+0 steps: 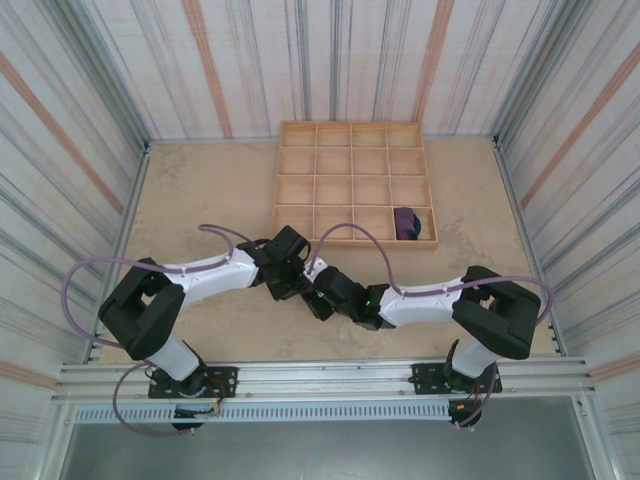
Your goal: Roll the socks
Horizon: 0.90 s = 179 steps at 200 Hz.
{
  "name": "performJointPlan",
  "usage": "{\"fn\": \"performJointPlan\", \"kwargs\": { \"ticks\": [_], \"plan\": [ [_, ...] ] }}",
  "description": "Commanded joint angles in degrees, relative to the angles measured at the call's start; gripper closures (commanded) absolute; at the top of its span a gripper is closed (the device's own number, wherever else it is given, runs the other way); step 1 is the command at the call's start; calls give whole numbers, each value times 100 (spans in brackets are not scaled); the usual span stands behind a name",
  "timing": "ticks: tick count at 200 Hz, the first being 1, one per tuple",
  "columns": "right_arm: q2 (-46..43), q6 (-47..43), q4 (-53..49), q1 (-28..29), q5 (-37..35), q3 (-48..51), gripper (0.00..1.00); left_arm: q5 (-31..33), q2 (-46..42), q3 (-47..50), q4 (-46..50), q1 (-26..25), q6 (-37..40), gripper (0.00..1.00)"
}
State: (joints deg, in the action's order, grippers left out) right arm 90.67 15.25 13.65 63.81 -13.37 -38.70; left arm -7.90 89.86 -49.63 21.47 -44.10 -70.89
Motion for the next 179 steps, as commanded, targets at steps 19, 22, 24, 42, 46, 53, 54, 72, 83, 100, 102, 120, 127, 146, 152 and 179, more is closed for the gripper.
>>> {"fn": "performJointPlan", "kwargs": {
  "ticks": [19,22,24,42,46,53,54,72,83,100,102,120,127,146,152,179],
  "plan": [
    [384,508,-227,-156,292,332,56,-44,-232,469,-99,23,-148,98],
    [397,539,-223,-149,299,362,57,-43,-240,475,-98,29,-148,98],
    [394,551,-227,-150,299,380,58,-44,-241,472,-99,32,-145,98],
    [408,678,-214,-152,371,532,65,-90,-233,466,-84,68,-110,98],
    [407,698,-214,-149,378,565,68,-89,-236,475,-82,68,-109,98],
    [390,737,-205,-147,392,618,71,-79,-250,479,-95,68,-116,98],
    [390,740,-200,-140,398,631,71,-80,-250,484,-93,68,-117,98],
    [393,811,-201,-143,422,721,73,-84,-265,505,-125,93,-119,96],
    [423,866,-212,-155,467,728,77,-120,-267,515,-139,116,-110,89],
    [476,999,-155,-226,680,777,84,-137,-355,565,-159,138,-106,67],
    [484,1014,-146,-239,726,783,84,-134,-375,570,-167,143,-113,64],
    [663,1166,-122,-355,1012,776,87,-114,-571,647,-298,159,-112,40],
    [721,1230,-93,-397,1135,783,90,-94,-652,634,-294,163,-96,33],
    [820,1498,112,-603,1594,890,93,24,-888,629,-316,157,-15,26],
    [838,1625,197,-698,1801,935,93,62,-976,674,-381,157,16,25],
    [977,2148,329,-1273,2801,975,93,210,-1434,1110,-1050,162,86,22]
  ]
}}
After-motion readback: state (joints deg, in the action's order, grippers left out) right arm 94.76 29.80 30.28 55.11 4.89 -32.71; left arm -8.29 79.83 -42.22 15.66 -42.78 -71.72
